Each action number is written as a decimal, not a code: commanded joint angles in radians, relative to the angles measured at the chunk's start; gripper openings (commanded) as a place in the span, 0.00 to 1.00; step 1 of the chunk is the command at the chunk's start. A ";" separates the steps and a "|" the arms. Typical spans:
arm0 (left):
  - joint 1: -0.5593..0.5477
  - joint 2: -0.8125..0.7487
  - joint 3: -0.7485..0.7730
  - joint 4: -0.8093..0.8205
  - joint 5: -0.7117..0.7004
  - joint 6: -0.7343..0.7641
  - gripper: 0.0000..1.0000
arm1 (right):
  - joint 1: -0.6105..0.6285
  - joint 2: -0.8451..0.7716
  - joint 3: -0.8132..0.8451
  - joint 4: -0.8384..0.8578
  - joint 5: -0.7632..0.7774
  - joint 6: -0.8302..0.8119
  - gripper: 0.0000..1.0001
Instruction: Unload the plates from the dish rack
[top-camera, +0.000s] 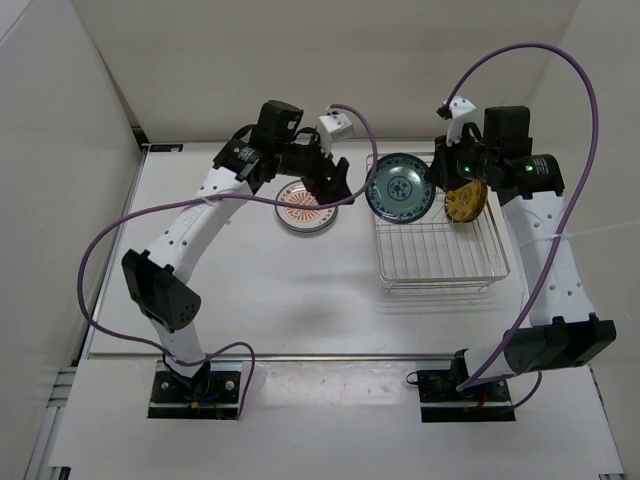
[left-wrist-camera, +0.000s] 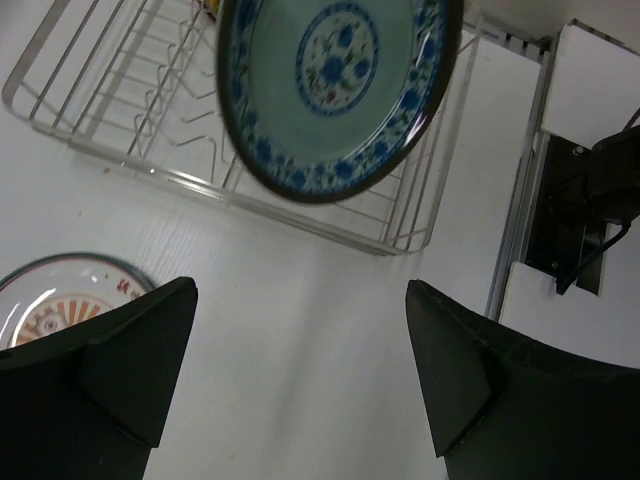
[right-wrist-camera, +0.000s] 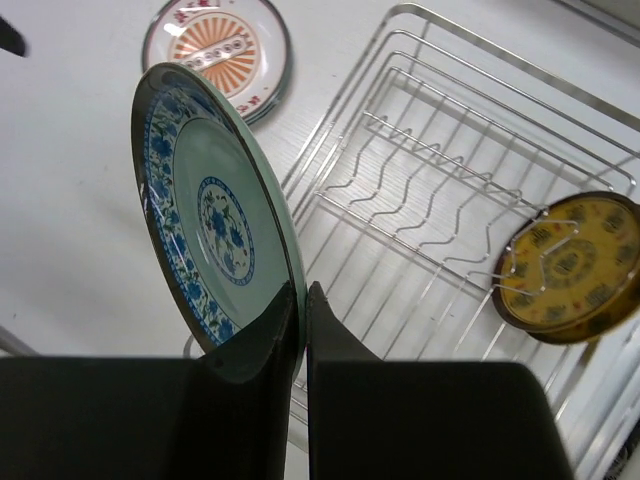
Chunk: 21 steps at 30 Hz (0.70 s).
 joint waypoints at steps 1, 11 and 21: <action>-0.022 0.051 0.060 0.020 0.018 0.003 0.95 | -0.005 -0.007 0.008 0.031 -0.135 -0.016 0.00; -0.042 0.146 0.131 0.038 -0.011 -0.037 0.89 | -0.005 0.002 0.008 0.031 -0.184 -0.016 0.00; -0.051 0.188 0.226 0.027 0.031 -0.064 0.51 | -0.005 0.011 -0.012 0.031 -0.193 -0.016 0.00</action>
